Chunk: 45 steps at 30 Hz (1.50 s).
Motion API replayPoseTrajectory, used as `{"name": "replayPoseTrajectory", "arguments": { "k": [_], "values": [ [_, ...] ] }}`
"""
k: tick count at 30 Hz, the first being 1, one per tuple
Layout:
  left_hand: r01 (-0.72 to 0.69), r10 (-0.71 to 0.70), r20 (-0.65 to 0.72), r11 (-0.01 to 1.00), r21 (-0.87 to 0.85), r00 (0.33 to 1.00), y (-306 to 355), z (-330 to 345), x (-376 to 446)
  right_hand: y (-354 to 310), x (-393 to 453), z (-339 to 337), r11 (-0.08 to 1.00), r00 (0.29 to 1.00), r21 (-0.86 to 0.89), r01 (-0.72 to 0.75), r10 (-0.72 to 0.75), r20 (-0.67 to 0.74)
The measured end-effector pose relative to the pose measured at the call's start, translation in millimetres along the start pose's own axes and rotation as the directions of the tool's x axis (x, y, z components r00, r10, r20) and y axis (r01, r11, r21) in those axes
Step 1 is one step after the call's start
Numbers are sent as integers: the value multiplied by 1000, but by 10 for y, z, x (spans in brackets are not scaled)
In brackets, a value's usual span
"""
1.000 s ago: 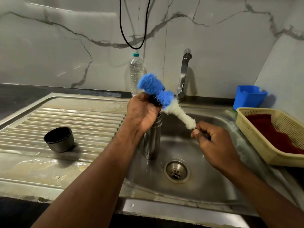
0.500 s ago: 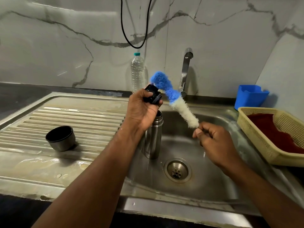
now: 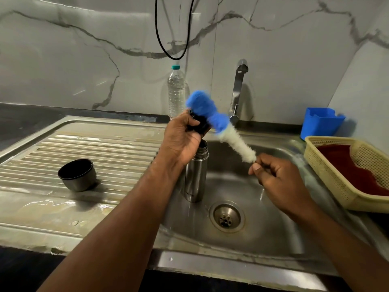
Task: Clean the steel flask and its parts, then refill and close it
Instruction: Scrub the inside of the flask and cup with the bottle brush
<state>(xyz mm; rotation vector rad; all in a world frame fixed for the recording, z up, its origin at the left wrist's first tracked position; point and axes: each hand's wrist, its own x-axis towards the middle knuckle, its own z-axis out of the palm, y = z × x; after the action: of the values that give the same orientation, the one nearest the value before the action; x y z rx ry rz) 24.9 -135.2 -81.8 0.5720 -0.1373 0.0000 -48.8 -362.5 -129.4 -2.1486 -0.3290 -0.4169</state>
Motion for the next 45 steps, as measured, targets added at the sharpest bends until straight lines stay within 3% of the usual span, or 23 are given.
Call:
{"name": "replayPoseTrajectory", "arguments": {
  "k": [8, 14, 18, 22, 25, 28, 31, 36, 40, 45],
  "values": [
    [30, -30, 5, 995, -94, 1000, 6, 20, -3, 16, 7, 8, 999, 999, 34, -20, 19, 29],
    [49, -46, 56, 997, -55, 997, 20, 9, -41, 4, 3, 18, 998, 999, 59, -9, 6, 44],
    [45, -45, 6, 999, 10, 999, 22, 41, -53, 32, 14, 16, 996, 998, 73, -57, 55, 29],
    [44, -43, 30, 999, -32, 999, 25, 32, -51, 27, 19, 2, 994, 997, 100, -50, 44, 56],
    [20, -19, -25, 1000, 17, 1000, 28, 40, -58, 44, 26, -10, 991, 997, 115, -63, 59, 40],
    [12, -16, -56, 998, -70, 998, 22, 24, -31, 16, 18, -6, 997, 998, 61, -40, 38, 42],
    [2, -1, -85, 1000, 3, 996, 5, 27, -30, 32, 24, -6, 996, 997, 27, -80, 80, -7],
    [-16, 12, -79, 999, -48, 997, 23, 13, -5, 7, -5, -18, 1000, 1000, 29, -4, 4, 10],
    [-20, 18, -93, 1000, -24, 995, 20, -6, 12, -13, -21, 5, 998, 998, -30, 60, -59, 21],
    [9, 7, -176, 996, 88, 984, -15, -11, 29, -4, -13, -27, 999, 1000, -49, 16, -17, -19]
  ]
}}
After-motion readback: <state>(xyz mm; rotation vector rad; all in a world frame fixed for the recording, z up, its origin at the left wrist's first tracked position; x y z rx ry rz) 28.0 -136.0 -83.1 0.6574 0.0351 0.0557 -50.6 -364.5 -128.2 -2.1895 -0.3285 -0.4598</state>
